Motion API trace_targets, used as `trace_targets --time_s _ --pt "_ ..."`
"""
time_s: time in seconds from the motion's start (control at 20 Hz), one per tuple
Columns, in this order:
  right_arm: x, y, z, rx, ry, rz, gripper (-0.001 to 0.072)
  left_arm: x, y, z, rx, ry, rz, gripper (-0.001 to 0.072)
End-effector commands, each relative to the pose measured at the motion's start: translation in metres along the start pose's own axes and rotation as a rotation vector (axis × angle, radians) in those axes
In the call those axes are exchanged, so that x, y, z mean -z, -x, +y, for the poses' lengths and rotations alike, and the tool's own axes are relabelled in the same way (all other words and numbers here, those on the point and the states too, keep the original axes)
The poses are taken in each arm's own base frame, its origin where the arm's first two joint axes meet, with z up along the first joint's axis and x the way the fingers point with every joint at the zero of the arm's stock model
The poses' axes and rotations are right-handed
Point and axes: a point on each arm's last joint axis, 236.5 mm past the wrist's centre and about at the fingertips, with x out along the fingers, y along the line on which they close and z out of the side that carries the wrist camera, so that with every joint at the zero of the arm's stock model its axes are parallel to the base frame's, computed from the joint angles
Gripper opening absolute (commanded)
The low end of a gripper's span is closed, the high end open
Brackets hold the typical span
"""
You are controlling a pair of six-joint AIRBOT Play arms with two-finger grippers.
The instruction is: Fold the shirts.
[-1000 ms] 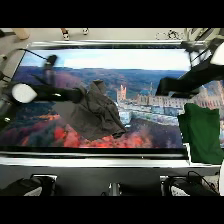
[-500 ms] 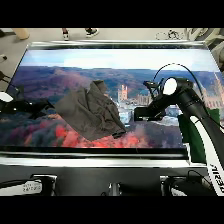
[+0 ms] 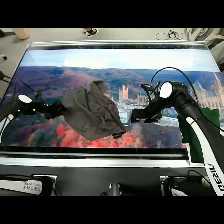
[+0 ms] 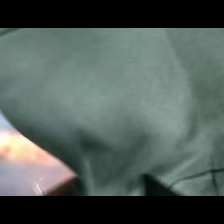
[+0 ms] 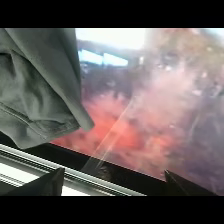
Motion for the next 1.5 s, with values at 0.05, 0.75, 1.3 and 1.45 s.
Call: trace_targets --time_s 0.05,0.75,1.3,1.45 --pt "0.001 -0.041 0.02 -0.078 0.022 0.05 0.0713 -0.006 -0.009 -0.014 0.01 -0.048 -0.034 0.0111" --pt "-0.067 -0.013 0.085 -0.248 0.162 -0.18 0.0026 -0.028 0.197 -0.14 0.151 -0.562 -0.539 0.0027" --pt "0.06 0.437 0.116 -0.216 0.154 -1.265 0.0028 0.214 0.701 -0.265 0.621 -0.807 -1.827 0.0026" --pt "0.064 0.402 0.106 -0.181 0.118 -1.111 0.0028 0.186 0.699 -0.268 0.548 -0.819 -1.864 0.0027"
